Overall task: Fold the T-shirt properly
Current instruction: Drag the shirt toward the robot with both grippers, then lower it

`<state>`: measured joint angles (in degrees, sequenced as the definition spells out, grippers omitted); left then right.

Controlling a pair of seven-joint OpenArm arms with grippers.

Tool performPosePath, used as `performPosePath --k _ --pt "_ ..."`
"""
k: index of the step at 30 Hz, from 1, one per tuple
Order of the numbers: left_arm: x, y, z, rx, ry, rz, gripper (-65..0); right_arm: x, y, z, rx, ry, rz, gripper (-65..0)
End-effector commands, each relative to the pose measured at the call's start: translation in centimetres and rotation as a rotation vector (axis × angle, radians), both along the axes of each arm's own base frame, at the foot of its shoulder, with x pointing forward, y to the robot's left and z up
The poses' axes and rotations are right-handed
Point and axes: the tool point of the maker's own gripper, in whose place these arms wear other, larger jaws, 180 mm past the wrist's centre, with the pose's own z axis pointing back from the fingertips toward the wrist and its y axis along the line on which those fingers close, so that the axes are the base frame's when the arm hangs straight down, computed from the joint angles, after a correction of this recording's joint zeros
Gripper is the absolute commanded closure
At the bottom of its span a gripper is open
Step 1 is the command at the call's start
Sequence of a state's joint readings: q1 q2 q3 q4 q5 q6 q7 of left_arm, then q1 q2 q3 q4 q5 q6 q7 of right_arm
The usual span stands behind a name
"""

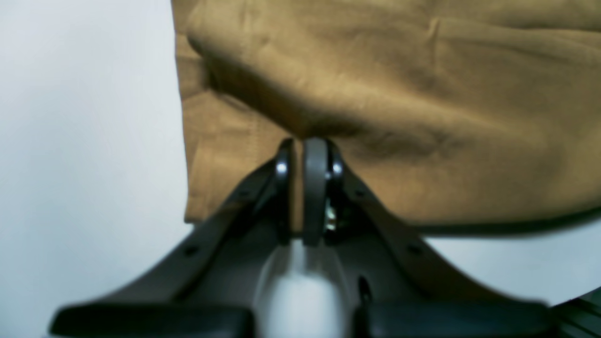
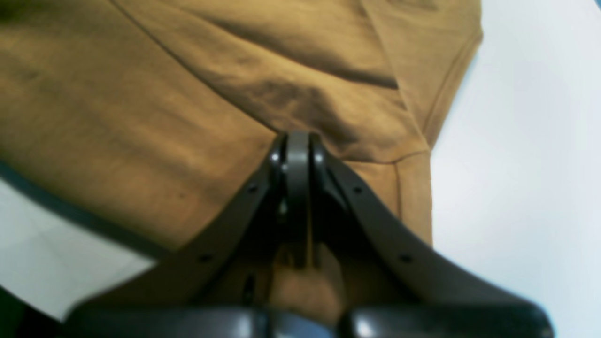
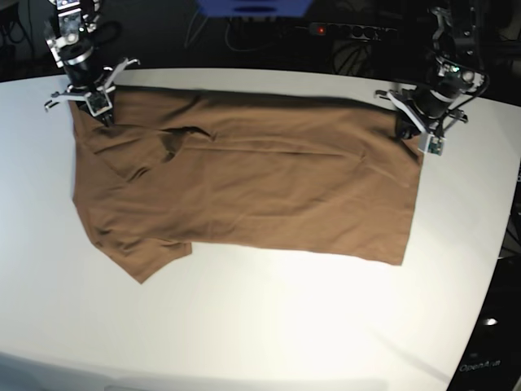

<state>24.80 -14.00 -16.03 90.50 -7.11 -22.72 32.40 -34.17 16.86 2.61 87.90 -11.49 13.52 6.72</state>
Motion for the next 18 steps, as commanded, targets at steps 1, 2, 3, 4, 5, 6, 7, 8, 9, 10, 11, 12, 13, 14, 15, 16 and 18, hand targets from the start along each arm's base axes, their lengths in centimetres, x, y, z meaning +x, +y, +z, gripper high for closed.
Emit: performPosePath --k 1,2,3,4,5,6,7,8,9,10,11,12,13,14,15,16,18 --pt "-10.8 2.0 -4.9 0.144 0.492 -0.033 -3.6 -0.5 -0.5 -0.3 -0.038 0.047 0.006 -0.4" --pt "-10.9 2.0 -4.9 0.146 0.493 -0.034 -3.6 0.0 -0.2 0.4 -0.039 0.025 0.013 -0.6" --pt "-10.8 2.0 -4.8 0.146 0.491 -0.034 -3.6 0.3 -0.2 1.0 -0.043 0.012 0.015 -0.6" --pt "-10.7 1.9 -4.8 0.144 0.490 -0.033 -3.6 0.6 -0.3 1.7 -0.049 -0.007 0.014 -0.7" --pt "-10.7 1.9 -4.8 0.144 0.490 -0.033 -3.6 0.9 -0.3 2.4 -0.051 -0.025 0.016 -0.7" --pt "-10.7 1.9 -4.8 0.144 0.490 -0.033 -3.6 1.1 -0.1 2.8 -0.051 -0.035 0.019 -0.7" --pt "-10.7 1.9 -4.8 0.144 0.490 -0.033 -3.6 1.1 0.1 3.0 -0.051 -0.039 0.023 -0.7" --pt "-10.7 1.9 -4.8 0.145 0.488 -0.034 -3.6 1.1 0.2 3.2 -0.051 -0.044 0.025 -0.7" --pt "-10.7 1.9 -4.8 0.145 0.488 -0.034 -3.6 1.4 0.3 3.7 -0.052 -0.056 0.031 -0.7" --pt "-10.7 1.9 -4.8 0.145 0.488 -0.034 -3.6 1.6 0.5 4.0 -0.057 -0.067 0.038 -0.7" --pt "-10.7 1.9 -4.8 0.145 0.488 -0.034 -3.6 1.7 0.5 4.4 -0.076 -0.074 0.051 -0.7" --pt "-10.7 1.9 -4.8 0.145 0.488 -0.034 -3.6 1.9 0.5 4.6 -0.100 -0.080 0.068 -0.7" --pt "-10.7 1.9 -4.8 0.145 0.488 -0.034 -3.6 2.0 0.6 4.8 -0.125 -0.085 0.083 -0.7" --pt "-10.6 1.9 -4.8 0.143 0.487 -0.033 -3.6 2.0 0.6 4.8 -0.148 -0.084 0.093 -0.7" --pt "-10.5 1.8 -4.8 0.142 0.484 -0.033 -3.6 2.2 0.6 5.1 -0.168 -0.092 0.106 -0.7" --pt "-10.5 1.8 -4.8 0.142 0.484 -0.033 -3.6 2.4 0.7 5.4 -0.177 -0.101 0.112 -0.7" --pt "-10.6 1.7 -4.8 0.139 0.483 -0.033 -3.6 2.7 1.0 5.8 -0.177 -0.114 0.118 -0.7"
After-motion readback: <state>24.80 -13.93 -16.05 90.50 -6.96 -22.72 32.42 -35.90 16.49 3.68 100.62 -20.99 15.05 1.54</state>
